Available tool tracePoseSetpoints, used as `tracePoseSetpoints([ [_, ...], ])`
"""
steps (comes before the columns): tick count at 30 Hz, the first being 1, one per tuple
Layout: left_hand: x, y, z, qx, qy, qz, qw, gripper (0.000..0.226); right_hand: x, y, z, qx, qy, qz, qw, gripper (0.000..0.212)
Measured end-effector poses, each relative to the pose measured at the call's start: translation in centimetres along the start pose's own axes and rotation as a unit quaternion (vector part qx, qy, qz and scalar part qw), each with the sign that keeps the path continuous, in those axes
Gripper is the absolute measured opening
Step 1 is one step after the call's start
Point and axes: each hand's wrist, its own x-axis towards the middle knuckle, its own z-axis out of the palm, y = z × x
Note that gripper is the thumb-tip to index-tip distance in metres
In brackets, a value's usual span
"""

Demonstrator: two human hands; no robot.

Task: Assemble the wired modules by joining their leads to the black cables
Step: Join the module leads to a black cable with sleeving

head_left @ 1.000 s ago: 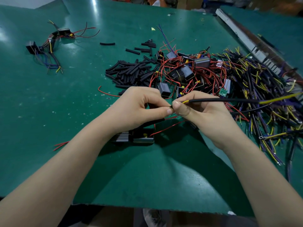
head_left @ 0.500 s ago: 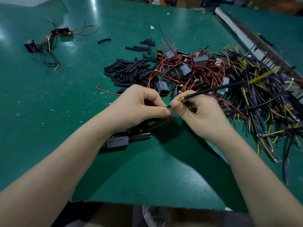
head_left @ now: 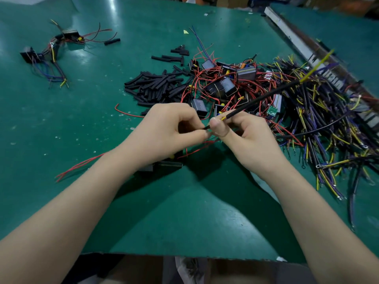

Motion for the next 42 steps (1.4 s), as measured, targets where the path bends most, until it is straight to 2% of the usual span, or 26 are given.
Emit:
tracePoseSetpoints([
  [2, 0.1, -0.2, -0.4, -0.114, -0.044, -0.075, 0.99, 0.017, 0.0, -0.1, -0.2, 0.018, -0.005, -0.026, 0.999, 0.013],
  [4, 0.2, -0.5, -0.6, -0.163, -0.082, -0.125, 0.975, 0.029, 0.0, -0.1, -0.4, 0.031, -0.007, -0.05, 0.998, 0.012],
  [9, 0.5, -0.8, -0.8, -0.237, -0.149, -0.129, 0.951, 0.02, -0.1, -0.1, -0.5, -0.005, 0.019, -0.096, 0.995, 0.015],
  [13, 0.4, -0.9, -0.6, -0.268, -0.144, -0.151, 0.941, 0.019, -0.2, 0.1, -0.4, -0.079, 0.036, -0.108, 0.99, 0.021],
  [15, 0.6, -0.4, -0.7, -0.251, -0.138, -0.157, 0.945, 0.011, -0.2, 0.1, -0.3, -0.116, 0.04, -0.11, 0.986, 0.026],
  [17, 0.7, 0.2, -1.2, -0.167, -0.124, -0.134, 0.969, 0.006, -0.2, 0.0, -0.3, -0.135, 0.038, -0.103, 0.985, 0.028],
  [19, 0.7, 0.8, -1.5, 0.048, -0.09, -0.029, 0.994, 0.013, -0.2, -0.1, -0.2, -0.137, 0.026, -0.082, 0.987, 0.031],
  [20, 0.6, 1.2, -1.6, 0.16, -0.061, 0.051, 0.984, 0.019, -0.3, -0.2, -0.2, -0.133, 0.02, -0.067, 0.989, 0.034],
  [22, 0.5, 2.0, -1.7, 0.323, -0.01, 0.183, 0.929, 0.025, -0.3, -0.4, -0.3, -0.124, 0.012, -0.037, 0.992, 0.037],
  [24, 0.3, 2.6, -1.6, 0.417, 0.024, 0.245, 0.875, 0.029, -0.3, -0.4, -0.4, -0.111, 0.01, -0.013, 0.994, 0.038],
  [27, 0.1, 2.7, -1.4, 0.492, 0.055, 0.29, 0.819, 0.026, -0.3, -0.4, -0.4, -0.114, 0.01, 0.011, 0.993, 0.04],
  [31, -0.2, 2.5, -0.3, 0.494, 0.09, 0.314, 0.806, 0.03, -0.2, 0.0, -0.1, -0.13, -0.013, 0.05, 0.99, 0.041],
  [33, -0.3, 2.4, 0.1, 0.488, 0.082, 0.288, 0.82, 0.029, -0.3, 0.1, -0.3, -0.109, -0.009, 0.062, 0.992, 0.041],
  [35, 0.0, 2.5, -0.3, 0.418, 0.021, 0.215, 0.882, 0.026, -0.3, 0.2, -0.5, -0.104, 0.002, 0.04, 0.994, 0.04],
  [37, 1.0, 2.5, -1.5, 0.27, -0.087, 0.068, 0.957, 0.029, -0.4, 0.0, -0.6, -0.109, 0.004, -0.004, 0.994, 0.036],
  [38, 1.6, 2.3, -2.2, 0.184, -0.137, -0.011, 0.973, 0.03, -0.4, -0.1, -0.6, -0.101, 0.008, -0.025, 0.995, 0.033],
  [40, 2.5, 1.8, -3.1, 0.062, -0.211, -0.104, 0.97, 0.036, -0.6, -0.3, -0.6, -0.072, 0.022, -0.057, 0.995, 0.024],
  [42, 2.8, 1.5, -3.3, 0.015, -0.238, -0.13, 0.962, 0.034, -0.6, -0.3, -0.6, -0.079, 0.038, -0.078, 0.993, 0.02],
])
